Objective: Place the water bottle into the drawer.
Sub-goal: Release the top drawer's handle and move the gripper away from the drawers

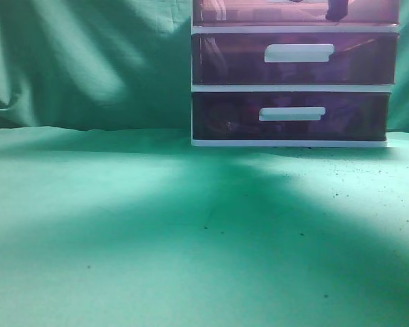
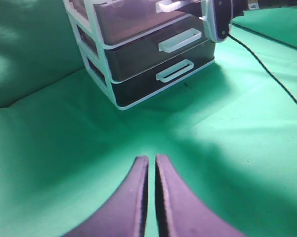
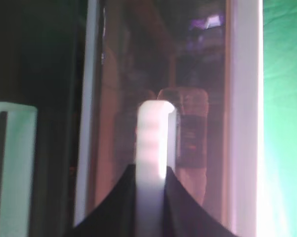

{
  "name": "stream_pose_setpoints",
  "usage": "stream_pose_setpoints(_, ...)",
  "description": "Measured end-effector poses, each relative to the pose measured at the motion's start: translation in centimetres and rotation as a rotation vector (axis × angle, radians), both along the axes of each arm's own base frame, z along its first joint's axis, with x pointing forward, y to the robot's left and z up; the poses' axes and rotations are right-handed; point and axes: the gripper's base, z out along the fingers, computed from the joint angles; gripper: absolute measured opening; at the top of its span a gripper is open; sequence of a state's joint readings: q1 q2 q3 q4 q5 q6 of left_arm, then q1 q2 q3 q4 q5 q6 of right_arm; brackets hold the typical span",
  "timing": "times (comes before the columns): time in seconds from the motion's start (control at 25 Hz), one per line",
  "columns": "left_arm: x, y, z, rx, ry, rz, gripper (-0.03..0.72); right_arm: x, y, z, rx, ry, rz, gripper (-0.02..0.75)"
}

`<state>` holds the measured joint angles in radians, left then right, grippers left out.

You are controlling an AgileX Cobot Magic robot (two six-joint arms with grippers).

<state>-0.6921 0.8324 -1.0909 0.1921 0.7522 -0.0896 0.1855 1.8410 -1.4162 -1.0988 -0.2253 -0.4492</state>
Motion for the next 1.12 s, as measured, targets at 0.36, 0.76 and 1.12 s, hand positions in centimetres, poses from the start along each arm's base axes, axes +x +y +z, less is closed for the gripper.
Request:
stream_pose_setpoints(0.36,0.0,0.0,0.0,-0.001,0.000,0.000,0.000,0.0,0.4,0.6,0.157,0.023,0.015,0.510)
stream_pose_setpoints(0.76,0.1,0.1,0.0,0.018,-0.015,0.008,0.000,-2.9,0.3,0.6,0.231,0.099,0.040,0.573)
stream_pose_setpoints(1.12,-0.4,0.3,0.0,-0.008,-0.016,0.000,0.000,-8.1,-0.1,0.7,0.486,0.255,0.037,0.573)
